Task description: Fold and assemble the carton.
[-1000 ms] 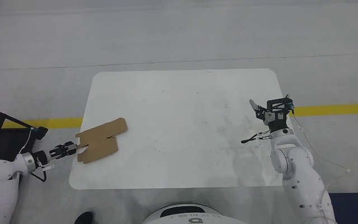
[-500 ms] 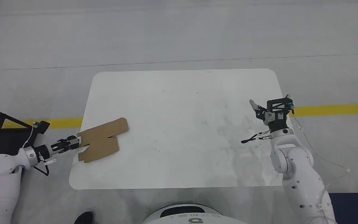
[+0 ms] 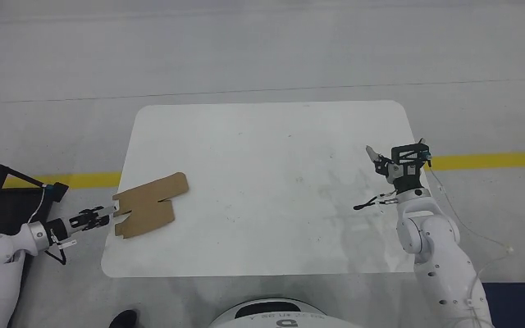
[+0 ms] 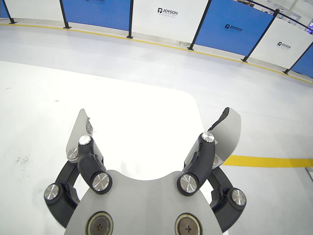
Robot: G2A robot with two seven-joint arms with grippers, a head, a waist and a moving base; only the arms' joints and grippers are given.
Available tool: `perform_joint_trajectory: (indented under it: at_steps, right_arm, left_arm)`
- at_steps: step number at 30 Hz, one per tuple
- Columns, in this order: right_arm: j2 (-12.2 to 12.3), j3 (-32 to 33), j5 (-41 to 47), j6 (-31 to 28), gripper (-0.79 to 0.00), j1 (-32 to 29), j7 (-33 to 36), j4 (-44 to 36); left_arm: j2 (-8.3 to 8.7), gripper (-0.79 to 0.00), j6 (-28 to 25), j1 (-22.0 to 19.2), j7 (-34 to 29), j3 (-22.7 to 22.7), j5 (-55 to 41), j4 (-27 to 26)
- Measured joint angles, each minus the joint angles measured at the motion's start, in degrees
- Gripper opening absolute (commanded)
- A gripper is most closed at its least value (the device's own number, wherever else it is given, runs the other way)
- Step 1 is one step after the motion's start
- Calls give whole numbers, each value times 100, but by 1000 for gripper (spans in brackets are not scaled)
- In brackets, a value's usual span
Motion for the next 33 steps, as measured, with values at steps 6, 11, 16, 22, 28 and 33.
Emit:
perform_joint_trajectory:
  at_steps: [6,11,16,22,28,33]
  right_arm:
    - [0,0,0,0,0,0,0,0]
    - [0,0,0,0,0,0,0,0]
    - [0,0,0,0,0,0,0,0]
    - [0,0,0,0,0,0,0,0]
    - [0,0,0,0,0,0,0,0]
    - [0,0,0,0,0,0,0,0]
  left_arm:
    - [7,-326,29,-115,-29,232,-101,-7]
    - [29,-326,3,-147,-2,320,-81,113]
    - [49,-342,-9,-180,10,381,-119,192]
    - [55,-397,-6,-225,7,501,-199,184]
    - [56,-413,-23,-297,34,642,-144,203]
    - [45,-486,60,-365,170,759,13,238]
